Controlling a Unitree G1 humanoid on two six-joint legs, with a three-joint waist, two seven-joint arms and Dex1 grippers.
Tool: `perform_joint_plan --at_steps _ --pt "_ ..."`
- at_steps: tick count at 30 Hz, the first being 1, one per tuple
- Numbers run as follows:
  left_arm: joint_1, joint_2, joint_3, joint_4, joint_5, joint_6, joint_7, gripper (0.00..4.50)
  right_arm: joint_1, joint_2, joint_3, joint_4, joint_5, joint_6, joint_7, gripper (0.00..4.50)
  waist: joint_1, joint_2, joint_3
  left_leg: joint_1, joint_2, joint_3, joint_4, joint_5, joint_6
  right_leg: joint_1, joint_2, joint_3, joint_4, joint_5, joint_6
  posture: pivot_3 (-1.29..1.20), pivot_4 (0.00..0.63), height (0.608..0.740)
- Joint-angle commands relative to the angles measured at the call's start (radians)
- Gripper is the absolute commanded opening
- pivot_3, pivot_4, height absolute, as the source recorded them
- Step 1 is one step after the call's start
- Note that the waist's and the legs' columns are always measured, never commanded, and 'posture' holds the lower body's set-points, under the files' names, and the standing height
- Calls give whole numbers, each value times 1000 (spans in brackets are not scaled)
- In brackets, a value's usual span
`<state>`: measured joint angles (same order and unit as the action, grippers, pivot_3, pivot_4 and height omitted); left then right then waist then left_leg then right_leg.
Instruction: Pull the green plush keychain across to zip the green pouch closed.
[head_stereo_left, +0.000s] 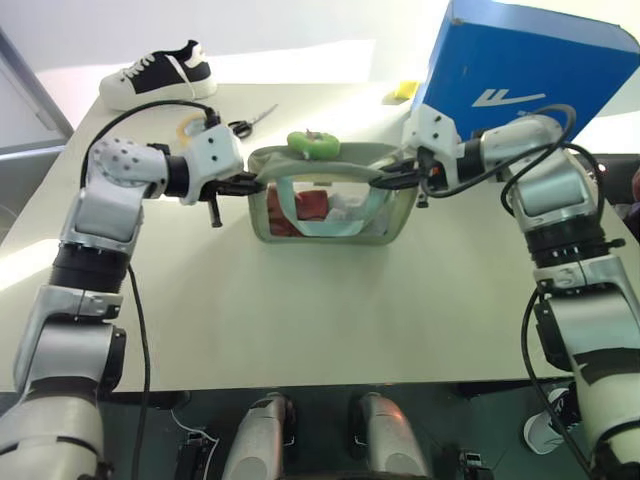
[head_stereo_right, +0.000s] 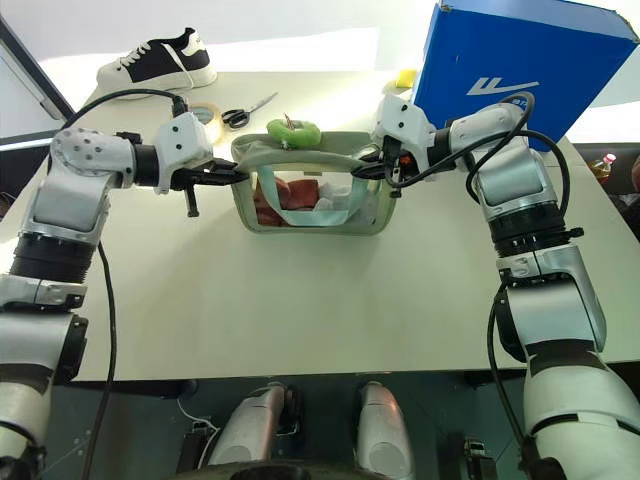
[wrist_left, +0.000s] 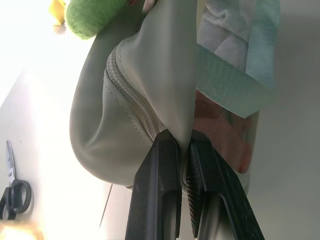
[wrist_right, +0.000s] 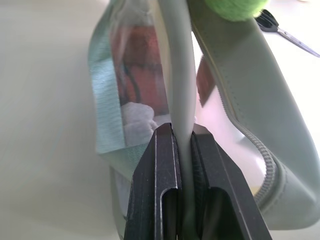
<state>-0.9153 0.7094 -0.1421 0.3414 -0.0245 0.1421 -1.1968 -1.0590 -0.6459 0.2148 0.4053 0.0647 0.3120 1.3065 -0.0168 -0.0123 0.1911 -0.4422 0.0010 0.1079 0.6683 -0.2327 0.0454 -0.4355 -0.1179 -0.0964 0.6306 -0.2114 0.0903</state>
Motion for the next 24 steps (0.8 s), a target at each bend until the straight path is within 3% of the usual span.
perform_joint_plan --at_steps 1,4,8,13,19,24 --pt "-15 19 11 -12 2 -19 3 0 7 -5 -37 -112 74 89 33 835 0 0 0 0 0 0 0 0 0 0 0 0 0 0 0 0 150 740" --pt "-16 17 9 -4 5 -27 11 0 8 -16 -44 -141 95 119 49 2166 1 0 0 0 0 0 0 -1 1 0 0 0 0 0 0 0 150 740" --pt "-14 13 8 4 5 -38 15 0 -119 35 -106 -21 118 103 -42 4161 0 0 0 0 0 0 0 -1 2 0 0 0 0 0 0 0 150 740" --pt "-14 0 0 18 13 -74 24 0 -225 164 -144 35 190 193 -105 4161 -1 0 0 0 0 0 -1 0 0 -1 0 0 0 0 0 0 150 740" --pt "-10 -22 -3 10 7 -86 22 0 -336 295 -153 337 114 188 -343 4161 6 -1 0 0 -1 -1 0 0 -1 0 -1 0 0 0 0 0 150 740" --pt "-6 -32 -1 1 4 -91 27 0 -390 334 -170 510 100 188 -421 4161 5 0 0 -1 -2 -1 -1 0 -1 0 -1 0 0 0 0 0 150 740"
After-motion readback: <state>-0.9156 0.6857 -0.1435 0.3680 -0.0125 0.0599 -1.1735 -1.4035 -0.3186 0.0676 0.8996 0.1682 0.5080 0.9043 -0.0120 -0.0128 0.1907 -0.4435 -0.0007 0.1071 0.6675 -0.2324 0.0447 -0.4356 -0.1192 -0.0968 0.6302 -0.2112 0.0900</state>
